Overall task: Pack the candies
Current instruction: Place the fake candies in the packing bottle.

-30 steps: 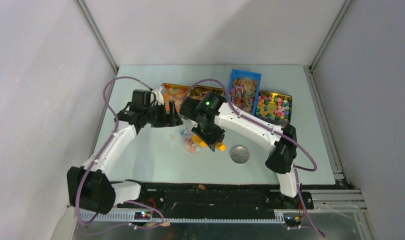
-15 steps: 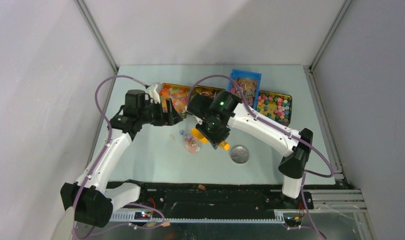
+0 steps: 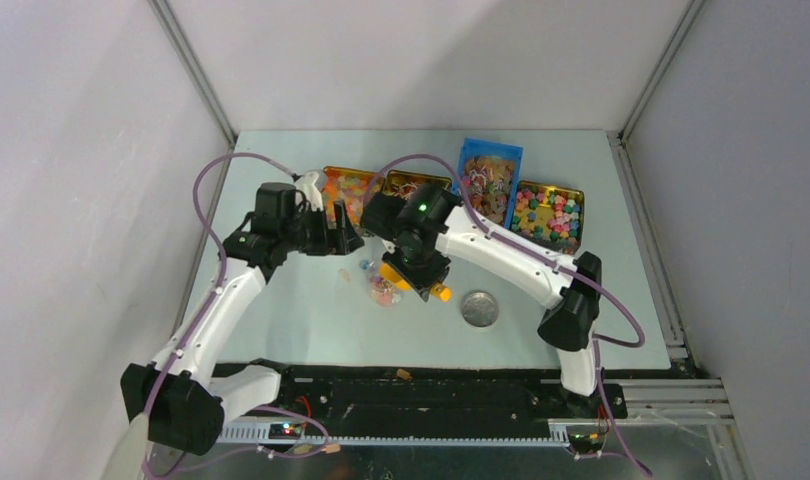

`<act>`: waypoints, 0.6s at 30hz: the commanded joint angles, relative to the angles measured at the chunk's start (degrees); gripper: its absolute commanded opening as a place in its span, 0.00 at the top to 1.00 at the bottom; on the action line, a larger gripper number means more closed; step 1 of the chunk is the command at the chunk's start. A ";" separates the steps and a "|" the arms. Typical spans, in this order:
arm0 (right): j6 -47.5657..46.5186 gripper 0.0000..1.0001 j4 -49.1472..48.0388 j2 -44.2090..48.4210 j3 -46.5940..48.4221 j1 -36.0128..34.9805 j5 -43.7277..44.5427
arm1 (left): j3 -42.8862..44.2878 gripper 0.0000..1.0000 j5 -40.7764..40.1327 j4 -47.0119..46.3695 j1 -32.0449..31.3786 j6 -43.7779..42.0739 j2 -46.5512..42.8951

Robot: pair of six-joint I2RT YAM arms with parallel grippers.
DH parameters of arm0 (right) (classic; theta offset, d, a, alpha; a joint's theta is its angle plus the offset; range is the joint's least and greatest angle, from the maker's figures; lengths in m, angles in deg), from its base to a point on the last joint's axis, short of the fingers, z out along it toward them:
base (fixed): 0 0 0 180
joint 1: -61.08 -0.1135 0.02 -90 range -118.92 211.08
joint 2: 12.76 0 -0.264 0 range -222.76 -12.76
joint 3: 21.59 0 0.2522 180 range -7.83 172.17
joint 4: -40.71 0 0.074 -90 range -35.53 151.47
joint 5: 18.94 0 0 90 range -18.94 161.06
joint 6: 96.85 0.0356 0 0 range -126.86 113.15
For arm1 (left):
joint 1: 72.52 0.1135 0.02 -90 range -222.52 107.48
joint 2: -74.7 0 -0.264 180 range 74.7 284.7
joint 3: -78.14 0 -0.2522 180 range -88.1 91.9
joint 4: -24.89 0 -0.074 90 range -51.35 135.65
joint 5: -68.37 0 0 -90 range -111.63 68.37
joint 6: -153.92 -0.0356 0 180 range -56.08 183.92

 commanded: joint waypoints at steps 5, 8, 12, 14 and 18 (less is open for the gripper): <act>-0.35 1.00 2.92 -3.04 4.66 -0.54 0.23 | -1.59 0.12 -9.79 4.39 -3.02 -4.40 0.87; -0.22 1.00 2.97 -3.51 4.07 -0.61 0.44 | -2.45 0.12 -10.73 4.46 -3.58 -4.62 1.02; -0.30 1.00 2.92 -4.61 4.25 -0.75 0.64 | -3.07 0.12 -12.02 4.51 -4.65 -4.56 1.40; -0.47 1.00 2.92 -5.29 4.15 -0.77 0.70 | -3.20 0.12 -12.84 4.62 -5.23 -4.56 1.62; -0.39 1.00 2.92 -6.93 4.27 -0.81 0.82 | -2.82 0.12 -14.55 5.24 -6.66 -4.71 1.72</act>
